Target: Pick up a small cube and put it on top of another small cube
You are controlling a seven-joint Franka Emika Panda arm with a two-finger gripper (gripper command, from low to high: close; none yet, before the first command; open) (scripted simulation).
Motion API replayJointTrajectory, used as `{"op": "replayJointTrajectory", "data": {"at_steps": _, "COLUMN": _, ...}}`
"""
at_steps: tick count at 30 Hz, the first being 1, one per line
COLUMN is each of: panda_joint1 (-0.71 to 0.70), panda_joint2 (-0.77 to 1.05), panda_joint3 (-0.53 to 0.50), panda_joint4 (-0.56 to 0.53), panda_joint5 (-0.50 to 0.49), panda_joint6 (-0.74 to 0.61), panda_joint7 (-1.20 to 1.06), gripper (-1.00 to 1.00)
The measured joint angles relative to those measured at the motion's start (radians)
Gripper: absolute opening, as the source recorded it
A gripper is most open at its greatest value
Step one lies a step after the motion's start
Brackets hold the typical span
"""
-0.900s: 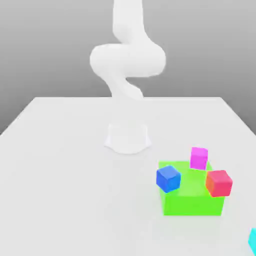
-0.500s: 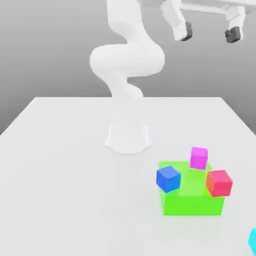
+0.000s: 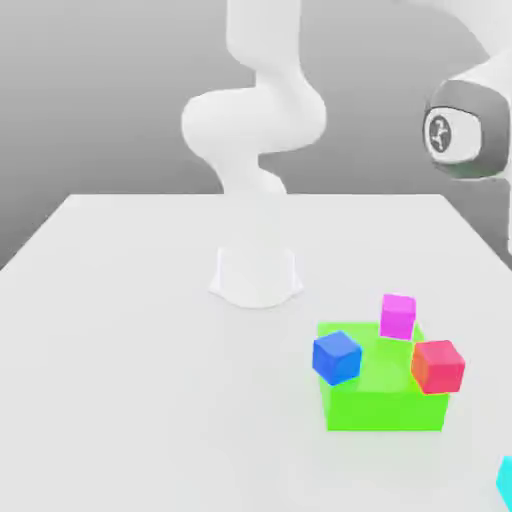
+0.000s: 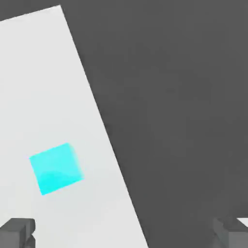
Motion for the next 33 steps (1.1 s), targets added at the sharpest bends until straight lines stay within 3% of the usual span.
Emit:
{"op": "replayJointTrajectory", "data": {"at_steps": 8, "panda_joint1": 0.069, "panda_joint2": 0.286, "panda_joint3": 0.004, "panda_joint4": 0.049, "panda_joint5": -0.112, "panda_joint6": 0.125, "panda_joint7": -0.07, "gripper": 0.0}}
{"op": "replayJointTrajectory", "data": {"at_steps": 9, "panda_joint1": 0.071, "panda_joint2": 0.314, "panda_joint3": 0.001, "panda_joint4": 0.055, "panda_joint5": -0.115, "panda_joint6": 0.147, "panda_joint7": -0.068, "gripper": -1.0}}
{"op": "replayJointTrajectory", "data": {"at_steps": 15, "panda_joint1": 0.073, "panda_joint2": 0.328, "panda_joint3": 0.0, "panda_joint4": 0.058, "panda_joint5": -0.116, "panda_joint6": 0.155, "panda_joint7": -0.068, "gripper": -1.0}}
{"op": "replayJointTrajectory", "data": {"at_steps": 20, "panda_joint1": 0.063, "panda_joint2": 0.195, "panda_joint3": 0.013, "panda_joint4": 0.025, "panda_joint5": -0.1, "panda_joint6": 0.055, "panda_joint7": -0.081, "gripper": -1.0}}
{"op": "replayJointTrajectory", "data": {"at_steps": 33, "panda_joint1": 0.041, "panda_joint2": -0.265, "panda_joint3": 0.038, "panda_joint4": -0.303, "panda_joint5": -0.036, "panda_joint6": -0.076, "panda_joint7": -0.177, "gripper": -1.0}}
